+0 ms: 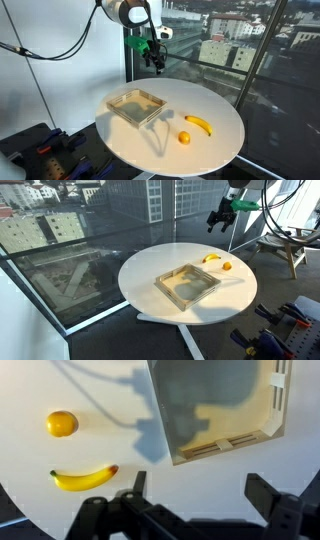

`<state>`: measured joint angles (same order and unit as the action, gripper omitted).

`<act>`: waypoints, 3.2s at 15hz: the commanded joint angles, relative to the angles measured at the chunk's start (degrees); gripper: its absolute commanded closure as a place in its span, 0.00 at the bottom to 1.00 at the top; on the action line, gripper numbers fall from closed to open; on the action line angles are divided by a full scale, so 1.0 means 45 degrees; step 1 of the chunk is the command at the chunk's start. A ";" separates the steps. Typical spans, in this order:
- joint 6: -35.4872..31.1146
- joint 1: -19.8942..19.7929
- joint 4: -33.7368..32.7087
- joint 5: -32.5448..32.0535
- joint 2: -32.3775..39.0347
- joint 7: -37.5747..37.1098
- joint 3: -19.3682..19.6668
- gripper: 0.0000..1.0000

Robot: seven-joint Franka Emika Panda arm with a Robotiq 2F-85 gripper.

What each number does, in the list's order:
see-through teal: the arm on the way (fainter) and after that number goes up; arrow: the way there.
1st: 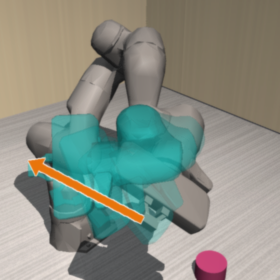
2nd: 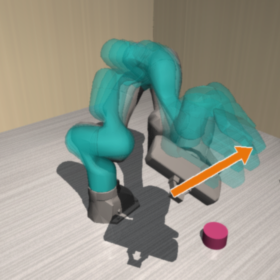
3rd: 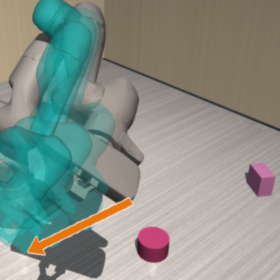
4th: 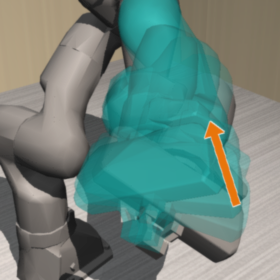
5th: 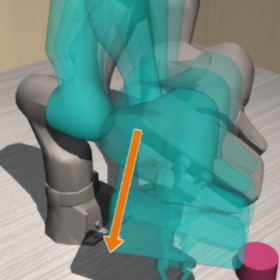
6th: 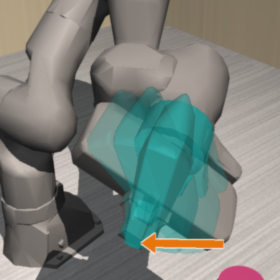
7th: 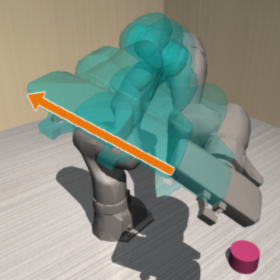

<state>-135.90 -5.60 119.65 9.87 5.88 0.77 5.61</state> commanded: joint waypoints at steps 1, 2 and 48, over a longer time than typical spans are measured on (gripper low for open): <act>0.0410 -0.0294 -0.0479 0.0291 0.0498 0.0344 0.0057 0.00; 0.0413 -0.0352 -0.0485 0.0198 0.0600 0.0250 0.0089 0.00; 0.0180 -0.0974 -0.3433 -0.0936 0.4209 -0.1106 0.0895 0.00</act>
<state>-136.16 -9.24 107.87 6.47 22.26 -2.86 9.57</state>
